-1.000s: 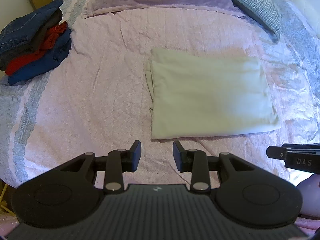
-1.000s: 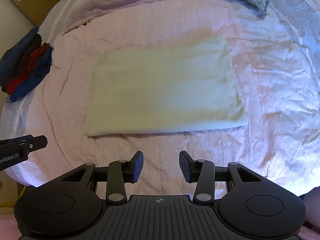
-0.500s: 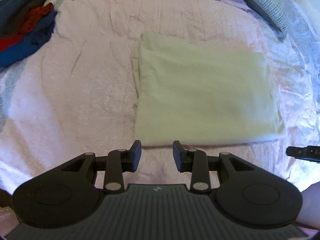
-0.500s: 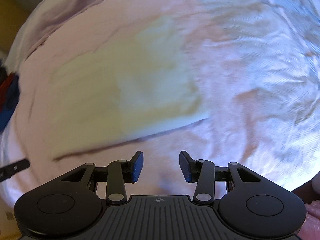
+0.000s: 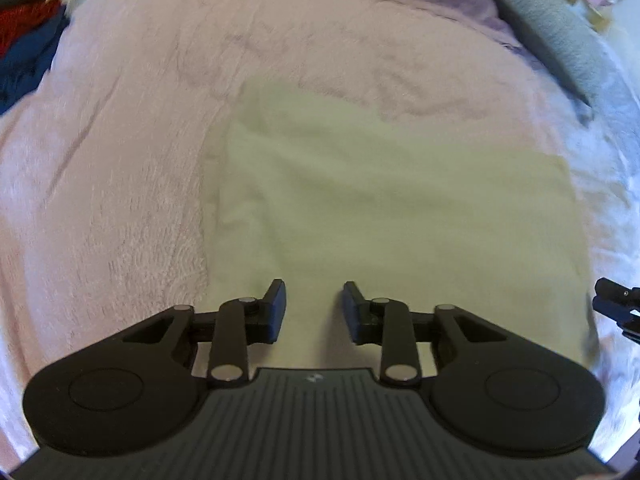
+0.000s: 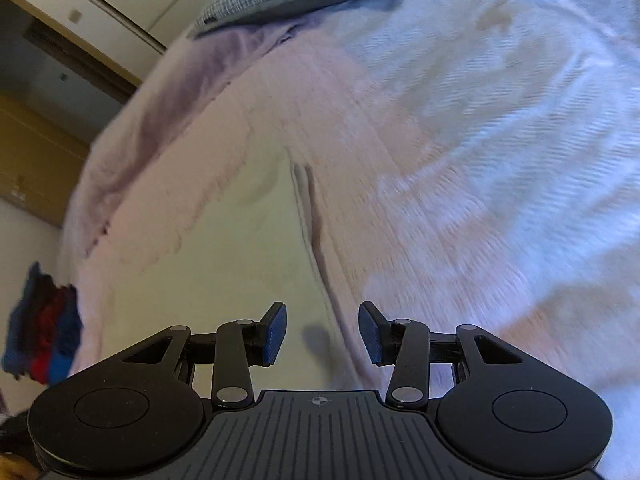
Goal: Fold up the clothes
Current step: 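Grasp the side edge of the shirt with the right gripper and lift it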
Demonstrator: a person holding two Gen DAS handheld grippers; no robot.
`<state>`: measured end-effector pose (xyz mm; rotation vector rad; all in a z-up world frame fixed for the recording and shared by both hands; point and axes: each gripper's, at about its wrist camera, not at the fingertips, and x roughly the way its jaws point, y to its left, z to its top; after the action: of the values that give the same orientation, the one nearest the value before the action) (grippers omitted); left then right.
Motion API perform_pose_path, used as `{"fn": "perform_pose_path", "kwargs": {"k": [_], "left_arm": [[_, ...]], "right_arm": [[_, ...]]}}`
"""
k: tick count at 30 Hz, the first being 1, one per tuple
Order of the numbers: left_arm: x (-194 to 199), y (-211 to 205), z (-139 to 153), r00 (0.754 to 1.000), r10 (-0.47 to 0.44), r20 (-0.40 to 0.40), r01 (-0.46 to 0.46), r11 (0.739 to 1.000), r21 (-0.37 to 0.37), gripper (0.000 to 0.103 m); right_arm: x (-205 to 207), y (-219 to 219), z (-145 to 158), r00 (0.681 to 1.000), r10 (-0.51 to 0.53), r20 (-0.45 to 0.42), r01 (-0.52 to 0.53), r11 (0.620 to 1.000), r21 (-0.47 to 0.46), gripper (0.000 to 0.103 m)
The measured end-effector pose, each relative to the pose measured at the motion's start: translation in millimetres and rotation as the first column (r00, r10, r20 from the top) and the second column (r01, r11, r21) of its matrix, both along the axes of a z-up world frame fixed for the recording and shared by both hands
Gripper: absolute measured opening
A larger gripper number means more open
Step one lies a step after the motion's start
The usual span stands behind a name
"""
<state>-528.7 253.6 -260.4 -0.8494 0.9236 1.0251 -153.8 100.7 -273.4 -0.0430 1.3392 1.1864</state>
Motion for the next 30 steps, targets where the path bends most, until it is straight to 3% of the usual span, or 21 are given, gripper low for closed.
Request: {"fn": "perform_pose_path", "kwargs": {"k": [5, 10, 15, 20, 22, 26, 28, 30], "left_arm": [[-6.3, 6.4, -2.5, 0.999, 0.044, 0.029, -0.043, 0.999, -0.025, 0.024], [-12.9, 12.8, -2.6, 0.995, 0.071, 0.066, -0.067, 0.996, -0.06, 0.023], [-17.8, 20.3, 0.0, 0.992, 0.057, 0.112, -0.048, 0.995, -0.082, 0.022], [-22.5, 29.2, -2.0, 0.991, 0.02, 0.133, -0.006, 0.995, -0.1, 0.022], [-23.7, 34.7, -8.3, 0.99, 0.01, 0.14, 0.007, 0.993, -0.121, 0.02], [-22.9, 47.3, -18.8, 0.986, -0.018, 0.168, 0.043, 0.988, -0.15, 0.02], [-24.2, 54.9, -20.5, 0.981, -0.038, 0.192, 0.07, 0.984, -0.162, 0.02], [-30.3, 61.5, -17.9, 0.973, -0.048, 0.225, 0.09, 0.98, -0.178, 0.02]], "right_arm": [[24.2, 13.3, -29.4, 0.988, 0.062, -0.144, -0.05, 0.995, 0.08, 0.044], [43.9, 18.1, -50.7, 0.948, 0.11, -0.298, -0.073, 0.988, 0.134, 0.044], [39.1, 39.0, -54.2, 0.922, 0.198, -0.332, -0.15, 0.975, 0.164, 0.044], [35.5, 48.5, -62.5, 0.922, 0.152, -0.357, -0.112, 0.985, 0.129, 0.044], [33.0, 48.3, -60.2, 0.927, 0.144, -0.347, -0.109, 0.987, 0.12, 0.043], [21.2, 58.7, -49.0, 0.954, 0.127, -0.271, -0.127, 0.992, 0.019, 0.021], [10.4, 65.6, -38.4, 0.973, 0.116, -0.201, -0.126, 0.991, -0.042, 0.016], [-11.3, 75.0, -22.9, 0.991, 0.113, -0.073, -0.121, 0.986, -0.115, 0.014]]}}
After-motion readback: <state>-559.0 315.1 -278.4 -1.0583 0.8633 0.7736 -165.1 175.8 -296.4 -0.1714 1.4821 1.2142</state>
